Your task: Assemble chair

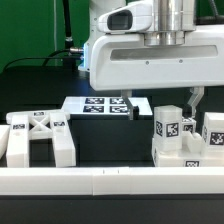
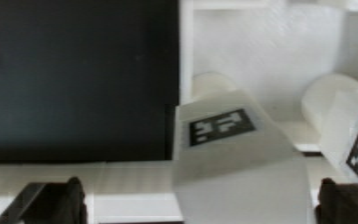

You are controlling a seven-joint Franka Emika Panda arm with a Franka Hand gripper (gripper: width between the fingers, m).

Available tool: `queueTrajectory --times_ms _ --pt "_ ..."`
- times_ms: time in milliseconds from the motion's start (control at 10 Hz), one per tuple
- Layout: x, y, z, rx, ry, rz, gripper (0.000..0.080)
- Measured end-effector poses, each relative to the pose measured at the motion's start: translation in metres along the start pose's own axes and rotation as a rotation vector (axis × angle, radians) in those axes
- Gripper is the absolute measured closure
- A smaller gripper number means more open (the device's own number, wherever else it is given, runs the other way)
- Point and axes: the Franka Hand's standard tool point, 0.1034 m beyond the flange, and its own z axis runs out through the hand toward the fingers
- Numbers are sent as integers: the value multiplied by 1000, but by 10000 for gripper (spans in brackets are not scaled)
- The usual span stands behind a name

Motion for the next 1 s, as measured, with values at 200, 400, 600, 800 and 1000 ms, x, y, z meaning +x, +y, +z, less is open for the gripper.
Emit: queueTrajectory --times_ms 200,400,600,800,1000 --pt "-2 -6 -1 3 -2 4 177" --pt "-2 -5 -1 3 -2 5 516" --pt "-2 -5 0 3 -2 36 512" --pt "-2 -6 0 11 -2 224 512" --pt "0 -6 0 18 -4 460 512"
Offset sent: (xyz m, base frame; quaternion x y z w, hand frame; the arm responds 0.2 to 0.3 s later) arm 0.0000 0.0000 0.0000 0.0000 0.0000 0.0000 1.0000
